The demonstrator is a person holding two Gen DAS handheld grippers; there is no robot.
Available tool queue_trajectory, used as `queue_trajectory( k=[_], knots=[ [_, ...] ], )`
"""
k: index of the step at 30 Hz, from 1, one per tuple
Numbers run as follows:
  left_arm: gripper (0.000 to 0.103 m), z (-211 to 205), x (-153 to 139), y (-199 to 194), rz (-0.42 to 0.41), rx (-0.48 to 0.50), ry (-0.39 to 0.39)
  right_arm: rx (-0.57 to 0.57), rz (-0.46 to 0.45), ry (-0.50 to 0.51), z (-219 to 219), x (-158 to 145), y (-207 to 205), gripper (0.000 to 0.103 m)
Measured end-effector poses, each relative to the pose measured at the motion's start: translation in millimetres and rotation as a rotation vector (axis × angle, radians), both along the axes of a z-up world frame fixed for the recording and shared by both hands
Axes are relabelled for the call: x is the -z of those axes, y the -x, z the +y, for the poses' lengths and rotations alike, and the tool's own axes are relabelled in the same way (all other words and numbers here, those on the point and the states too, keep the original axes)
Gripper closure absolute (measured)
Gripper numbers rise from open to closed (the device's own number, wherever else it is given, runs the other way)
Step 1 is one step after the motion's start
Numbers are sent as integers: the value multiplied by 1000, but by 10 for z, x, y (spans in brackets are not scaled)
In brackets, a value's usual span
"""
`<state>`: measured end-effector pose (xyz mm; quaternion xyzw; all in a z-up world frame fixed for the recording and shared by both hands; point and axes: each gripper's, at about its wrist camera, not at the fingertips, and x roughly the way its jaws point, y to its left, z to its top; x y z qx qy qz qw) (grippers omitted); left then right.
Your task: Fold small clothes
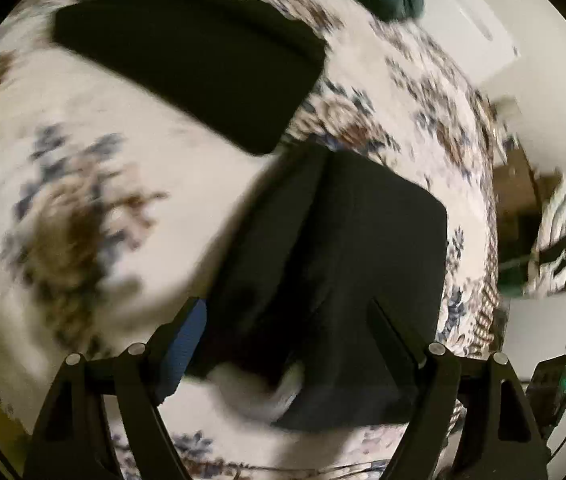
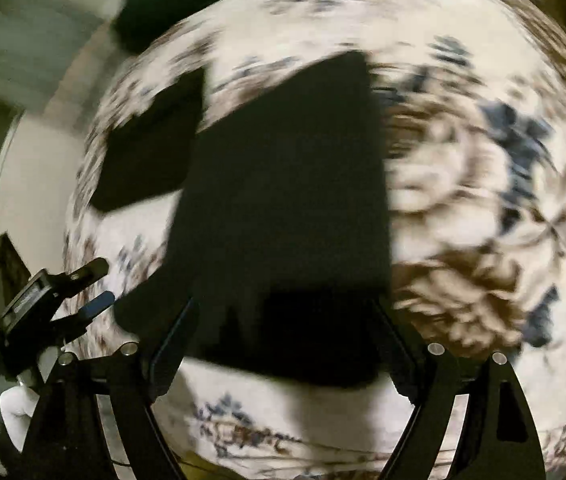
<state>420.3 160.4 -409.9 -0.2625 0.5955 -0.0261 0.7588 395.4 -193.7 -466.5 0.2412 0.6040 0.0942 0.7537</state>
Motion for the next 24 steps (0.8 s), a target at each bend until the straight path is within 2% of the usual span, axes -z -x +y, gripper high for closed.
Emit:
queue_trajectory(
  k=[5,7,9,11,12,17,18,21,24],
  knots=[
    [21,-368,638,-723,157,132,34,48,30,-18,-369,176,-274,16],
    [22,-541,874,-890,222,209,-18,40,44,-12,-459,281,-373,16],
    [25,-688,924,-977,211,289,-84,50,70,-23,-506,402,-469,16],
    [67,-738,808,-977,129,337,-94,57,98,-52,-542,553,-548,16],
    [82,-723,754,-951,107,339,-100,68,112,-69,-569,641,-593,16],
    [85,-519,603,-752,14,278,-114,106,131,-144,-617,842,-748,16],
    [85,-462,634,-731,12,258,-108,108,128,-153,-606,853,-775,16],
    [84,-239,942,-731,63,185,-21,92,127,-165,-566,853,-847,16],
    [82,-265,898,-786,64,208,-6,68,153,-188,-508,925,-933,16]
  ],
)
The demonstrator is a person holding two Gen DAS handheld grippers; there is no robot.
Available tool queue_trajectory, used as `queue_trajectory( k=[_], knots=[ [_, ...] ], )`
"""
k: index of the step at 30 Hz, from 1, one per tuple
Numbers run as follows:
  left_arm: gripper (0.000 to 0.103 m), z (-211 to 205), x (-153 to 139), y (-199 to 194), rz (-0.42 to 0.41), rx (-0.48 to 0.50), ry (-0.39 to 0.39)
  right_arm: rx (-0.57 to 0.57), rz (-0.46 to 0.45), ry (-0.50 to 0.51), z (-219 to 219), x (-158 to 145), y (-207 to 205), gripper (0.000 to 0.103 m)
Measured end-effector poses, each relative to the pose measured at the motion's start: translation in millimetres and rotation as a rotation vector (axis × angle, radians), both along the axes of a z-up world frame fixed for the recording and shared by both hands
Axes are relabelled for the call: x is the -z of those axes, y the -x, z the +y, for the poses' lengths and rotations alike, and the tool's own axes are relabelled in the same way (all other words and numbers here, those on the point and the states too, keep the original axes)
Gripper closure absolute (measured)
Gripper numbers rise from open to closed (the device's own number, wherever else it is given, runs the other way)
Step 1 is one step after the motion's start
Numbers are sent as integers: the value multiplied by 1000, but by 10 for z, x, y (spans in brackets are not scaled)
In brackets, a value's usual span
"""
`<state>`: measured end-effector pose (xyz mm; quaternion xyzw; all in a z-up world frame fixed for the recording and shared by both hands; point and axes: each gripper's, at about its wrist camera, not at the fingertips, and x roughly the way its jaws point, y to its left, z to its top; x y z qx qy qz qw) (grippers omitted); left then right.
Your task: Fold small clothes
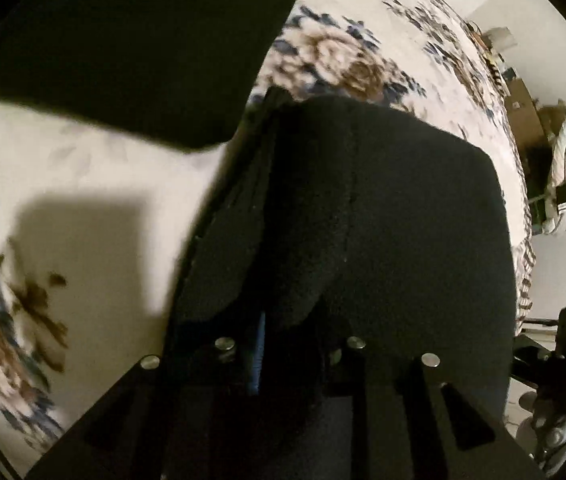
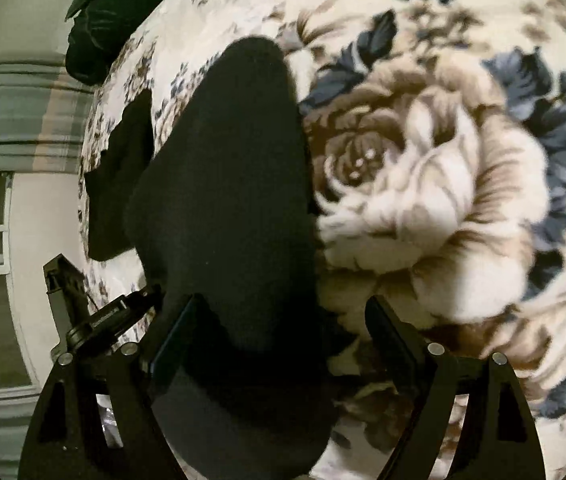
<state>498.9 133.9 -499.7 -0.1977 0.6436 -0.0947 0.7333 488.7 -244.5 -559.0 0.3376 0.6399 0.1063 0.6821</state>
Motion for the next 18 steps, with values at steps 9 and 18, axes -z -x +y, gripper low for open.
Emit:
queue_trajectory(
  k=[9,18],
  knots=[
    [8,426,-474,91,-58,-117,205,-68,70,-124,128,346,-110,0],
    [8,217,141,-74,97,-13,276,-90,115,-339,312,746,-152,0]
  ],
)
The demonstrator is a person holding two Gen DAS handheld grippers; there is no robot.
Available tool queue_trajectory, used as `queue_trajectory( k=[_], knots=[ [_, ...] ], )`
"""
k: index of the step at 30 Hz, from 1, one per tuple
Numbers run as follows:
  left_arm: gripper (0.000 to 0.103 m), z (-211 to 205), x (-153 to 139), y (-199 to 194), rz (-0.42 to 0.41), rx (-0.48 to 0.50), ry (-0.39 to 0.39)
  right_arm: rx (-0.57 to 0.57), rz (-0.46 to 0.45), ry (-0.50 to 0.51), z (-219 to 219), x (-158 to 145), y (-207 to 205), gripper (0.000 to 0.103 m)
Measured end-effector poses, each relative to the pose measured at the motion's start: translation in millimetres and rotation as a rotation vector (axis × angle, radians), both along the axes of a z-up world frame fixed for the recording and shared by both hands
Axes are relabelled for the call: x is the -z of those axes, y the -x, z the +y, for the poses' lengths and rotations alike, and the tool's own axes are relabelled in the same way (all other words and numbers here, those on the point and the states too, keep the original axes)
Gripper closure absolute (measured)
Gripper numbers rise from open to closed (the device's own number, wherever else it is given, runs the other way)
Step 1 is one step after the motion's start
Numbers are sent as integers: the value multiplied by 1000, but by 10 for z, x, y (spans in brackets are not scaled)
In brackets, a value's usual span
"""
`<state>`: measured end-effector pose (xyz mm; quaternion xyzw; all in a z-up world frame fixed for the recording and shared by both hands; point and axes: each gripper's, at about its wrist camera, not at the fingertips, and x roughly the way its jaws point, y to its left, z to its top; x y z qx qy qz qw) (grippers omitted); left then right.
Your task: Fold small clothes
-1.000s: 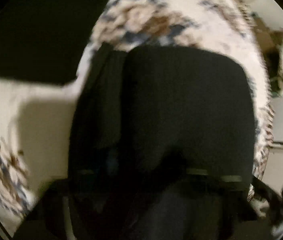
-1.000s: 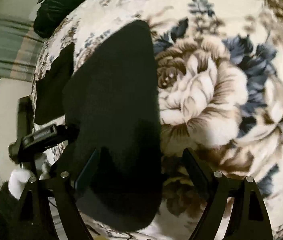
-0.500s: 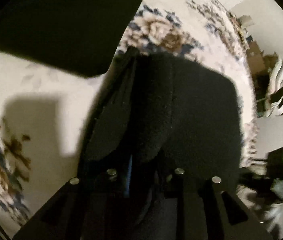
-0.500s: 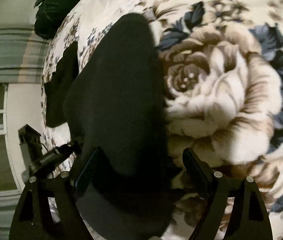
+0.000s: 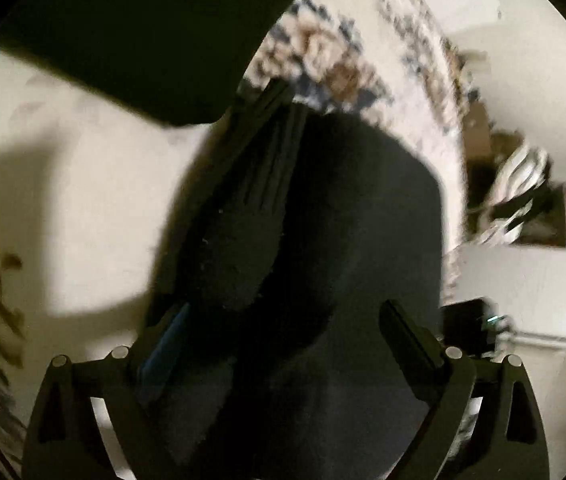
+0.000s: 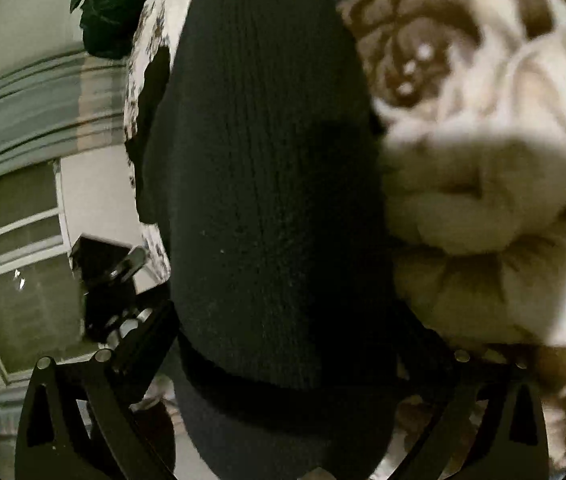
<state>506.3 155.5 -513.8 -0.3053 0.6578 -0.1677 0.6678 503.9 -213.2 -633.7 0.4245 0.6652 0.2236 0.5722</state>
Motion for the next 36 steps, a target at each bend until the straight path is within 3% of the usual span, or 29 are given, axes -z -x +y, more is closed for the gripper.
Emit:
queue_trajectory(
  k=[8,14,15,17,18,19,27,32,36],
  knots=[
    [7,-79,307,-117,51,98,30,-32,40,-109,278,263,-189,0],
    [4,-245,227,-91,13,175,16,-5,37,-129,471,375,-324,2],
    [5,-272,185,-68,-9,190,14,-6,27,-112,511,359,-332,5],
    [24,-330,86,-1,-66,221,16,-4,-12,-98,563,292,-322,23],
    [41,-346,52,16,-80,223,19,4,-18,-95,567,273,-304,26],
    [47,-345,8,43,-91,213,36,12,-20,-91,571,256,-281,31],
    [54,-380,-430,266,-166,186,26,-1,-93,-75,843,-75,-206,39],
    [54,-341,-620,310,-159,142,18,-54,-134,-79,1089,-412,-224,40],
    [54,-174,-984,308,-190,116,-15,-81,-159,-94,1415,-682,-348,41]
  ],
)
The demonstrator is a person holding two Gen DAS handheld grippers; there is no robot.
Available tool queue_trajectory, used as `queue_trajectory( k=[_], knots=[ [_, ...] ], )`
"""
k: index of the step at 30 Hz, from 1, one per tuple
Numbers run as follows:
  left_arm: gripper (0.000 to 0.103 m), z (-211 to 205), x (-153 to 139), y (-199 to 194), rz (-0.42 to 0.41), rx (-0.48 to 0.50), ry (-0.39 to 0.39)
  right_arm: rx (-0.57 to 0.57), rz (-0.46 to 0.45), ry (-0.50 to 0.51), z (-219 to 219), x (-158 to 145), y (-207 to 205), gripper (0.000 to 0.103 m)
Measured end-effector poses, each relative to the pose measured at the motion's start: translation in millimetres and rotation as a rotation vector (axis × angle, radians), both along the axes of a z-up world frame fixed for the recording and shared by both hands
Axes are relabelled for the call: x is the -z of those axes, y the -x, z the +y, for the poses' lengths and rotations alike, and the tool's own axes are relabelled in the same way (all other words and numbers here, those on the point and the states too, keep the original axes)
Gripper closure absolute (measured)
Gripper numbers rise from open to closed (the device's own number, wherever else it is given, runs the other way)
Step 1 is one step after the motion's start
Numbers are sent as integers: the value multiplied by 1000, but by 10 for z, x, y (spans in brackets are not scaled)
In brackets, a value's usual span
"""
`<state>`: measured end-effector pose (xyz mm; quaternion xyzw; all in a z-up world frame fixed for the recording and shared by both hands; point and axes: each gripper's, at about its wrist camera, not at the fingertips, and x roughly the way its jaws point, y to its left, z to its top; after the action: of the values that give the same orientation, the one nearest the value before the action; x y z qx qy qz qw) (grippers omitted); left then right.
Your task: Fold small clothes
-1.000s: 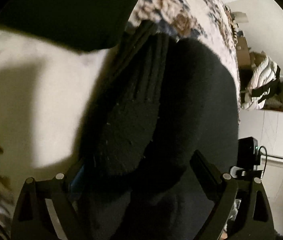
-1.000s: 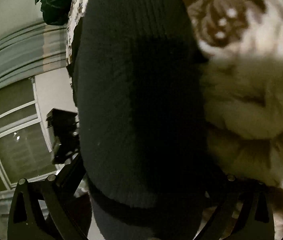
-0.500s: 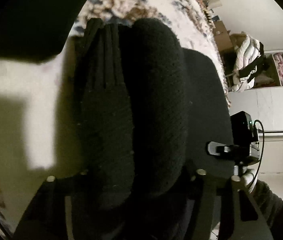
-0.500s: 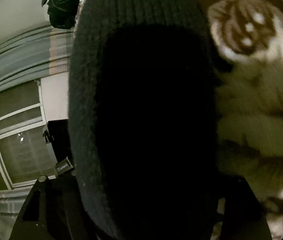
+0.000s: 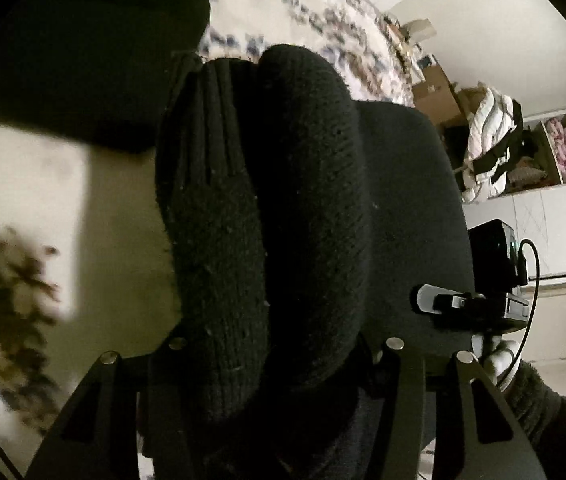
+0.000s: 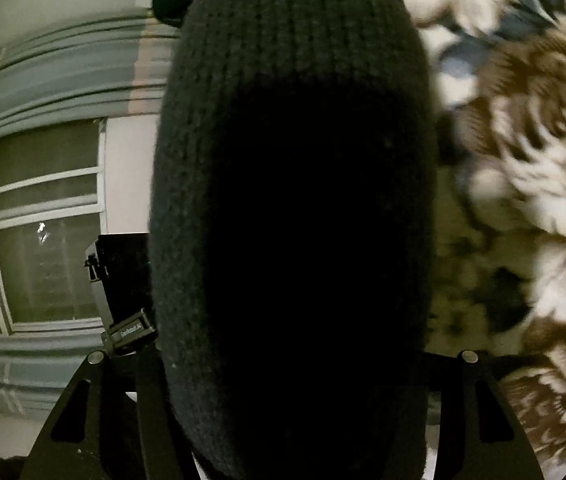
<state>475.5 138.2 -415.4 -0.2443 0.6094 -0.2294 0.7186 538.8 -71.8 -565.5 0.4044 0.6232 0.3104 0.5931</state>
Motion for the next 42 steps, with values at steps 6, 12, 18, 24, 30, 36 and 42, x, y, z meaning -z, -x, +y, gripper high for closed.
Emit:
queue_trajectory(
  k=[6,12,18,24,30,36,42],
  knots=[
    [54,574,-527,-389,-85,-30,-8,-11,-74,-29,735,-544,-495,41],
    [54,1478,-768,-1106,-148,-34,-74,17,-134,-64,1910,-770,-1375,41],
    [54,2332,-442,-1885,-153,-45,-130,48,-146,-110,3165,-437,-2432,41],
    [54,2914,341,-2381,-89,-42,-157,44,-103,-81,4054,333,-3165,41],
    [50,2956,850,-2496,-41,-54,-131,62,0,23,4298,897,-3485,35],
    [50,2948,484,-2222,-34,-141,-200,4,-53,304,4262,321,-3433,16],
    [45,2763,-66,-1768,-153,-182,-404,-31,-295,742,4202,-526,-3312,1]
  ],
)
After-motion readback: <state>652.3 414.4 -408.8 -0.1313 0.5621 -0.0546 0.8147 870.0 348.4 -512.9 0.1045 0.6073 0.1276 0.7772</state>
